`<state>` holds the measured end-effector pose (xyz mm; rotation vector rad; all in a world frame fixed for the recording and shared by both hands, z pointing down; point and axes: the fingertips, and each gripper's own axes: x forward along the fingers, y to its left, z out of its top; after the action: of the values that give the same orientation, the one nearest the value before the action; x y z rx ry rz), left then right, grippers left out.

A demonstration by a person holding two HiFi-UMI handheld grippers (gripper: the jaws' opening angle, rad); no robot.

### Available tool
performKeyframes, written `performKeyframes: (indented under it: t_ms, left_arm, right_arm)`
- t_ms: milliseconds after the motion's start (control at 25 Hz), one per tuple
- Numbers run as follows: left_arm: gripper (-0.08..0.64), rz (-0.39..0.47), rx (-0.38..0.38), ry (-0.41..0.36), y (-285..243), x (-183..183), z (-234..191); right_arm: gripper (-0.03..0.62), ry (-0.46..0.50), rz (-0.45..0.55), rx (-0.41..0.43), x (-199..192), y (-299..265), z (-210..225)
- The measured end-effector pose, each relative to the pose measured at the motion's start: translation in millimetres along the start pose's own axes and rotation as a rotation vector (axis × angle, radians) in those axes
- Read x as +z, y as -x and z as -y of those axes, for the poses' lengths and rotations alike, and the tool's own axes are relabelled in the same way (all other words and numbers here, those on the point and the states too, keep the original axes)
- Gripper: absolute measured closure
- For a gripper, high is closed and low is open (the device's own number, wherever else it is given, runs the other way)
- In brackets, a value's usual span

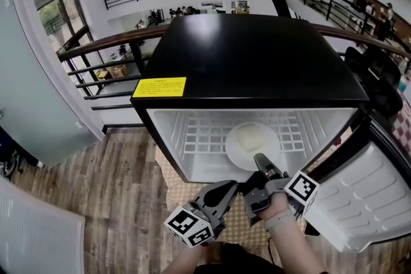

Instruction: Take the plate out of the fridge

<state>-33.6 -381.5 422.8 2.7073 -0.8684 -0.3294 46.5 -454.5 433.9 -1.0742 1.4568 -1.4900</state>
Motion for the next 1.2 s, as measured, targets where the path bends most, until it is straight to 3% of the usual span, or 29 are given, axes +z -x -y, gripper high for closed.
performKeyframes:
  t_ms: [1200]
  left_arm:
    - [0.551,0.000,0.004,0.008,17.8,-0.4,6.9]
  right_arm:
    - [0.551,0.008,-0.020,0.109,-15.0,15.2,-9.3]
